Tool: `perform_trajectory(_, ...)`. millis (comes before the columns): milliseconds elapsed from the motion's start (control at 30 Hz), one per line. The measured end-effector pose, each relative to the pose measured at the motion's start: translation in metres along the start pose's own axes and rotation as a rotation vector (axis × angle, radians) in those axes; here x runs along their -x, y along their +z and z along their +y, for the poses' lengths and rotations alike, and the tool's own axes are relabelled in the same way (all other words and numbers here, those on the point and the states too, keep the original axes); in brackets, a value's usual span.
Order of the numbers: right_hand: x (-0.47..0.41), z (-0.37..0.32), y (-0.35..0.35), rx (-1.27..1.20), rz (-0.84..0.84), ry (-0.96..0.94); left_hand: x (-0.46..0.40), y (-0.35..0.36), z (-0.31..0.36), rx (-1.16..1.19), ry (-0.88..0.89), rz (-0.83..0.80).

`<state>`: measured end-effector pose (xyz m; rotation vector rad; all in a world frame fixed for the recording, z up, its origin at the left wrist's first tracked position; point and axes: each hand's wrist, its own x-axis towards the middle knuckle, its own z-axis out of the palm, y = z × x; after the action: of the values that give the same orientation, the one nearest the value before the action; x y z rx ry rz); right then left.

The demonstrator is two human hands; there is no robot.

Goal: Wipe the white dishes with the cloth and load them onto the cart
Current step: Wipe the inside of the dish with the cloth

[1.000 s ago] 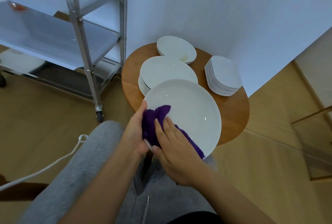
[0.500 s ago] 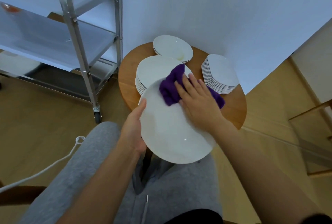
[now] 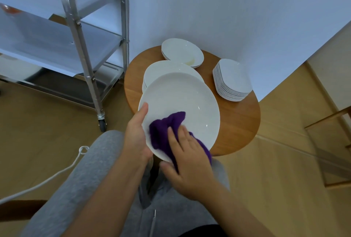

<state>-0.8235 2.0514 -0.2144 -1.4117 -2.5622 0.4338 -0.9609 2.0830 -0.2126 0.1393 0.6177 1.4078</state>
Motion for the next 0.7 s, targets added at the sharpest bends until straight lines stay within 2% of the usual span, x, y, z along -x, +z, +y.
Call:
perform_trajectory(67, -0.004, -0.017, 0.007, 0.017, 0.078, 0.016, 0.001, 0.002, -0.004, -0.027, 0.0, 0.115)
perform_trajectory(133, -0.012, -0.028, 0.009, 0.105, 0.223, 0.076, 0.002, 0.008, -0.004, -0.05, 0.019, 0.145)
perform_trajectory(233, -0.021, -0.028, 0.002, 0.136, 0.43, 0.047, 0.001, 0.022, 0.001, -0.088, 0.048, 0.137)
perform_trajectory(333, -0.025, -0.016, -0.016, 0.065, 0.489, 0.0, -0.001, 0.035, 0.009, -0.165, 0.082, 0.058)
perform_trajectory(433, -0.024, -0.009, -0.042, -0.366, 0.511, 0.175, -0.003, 0.041, 0.017, -0.362, 0.11, -0.072)
perform_trajectory(467, -0.023, -0.005, -0.05, -0.537, 0.524, 0.24, -0.006, 0.04, 0.02, -0.432, 0.141, -0.054)
perform_trajectory(533, -0.021, 0.004, -0.064, -0.797, 0.535, 0.302, -0.016, 0.031, 0.023, -0.535, 0.196, 0.081)
perform_trajectory(600, -0.018, 0.01, -0.073, -0.966, 0.573, 0.31, -0.025, 0.021, 0.021, -0.507, 0.079, 0.158)
perform_trajectory(700, -0.015, 0.011, -0.077, -1.19, 0.602, 0.322, -0.033, 0.012, 0.012, -0.392, -0.153, 0.132)
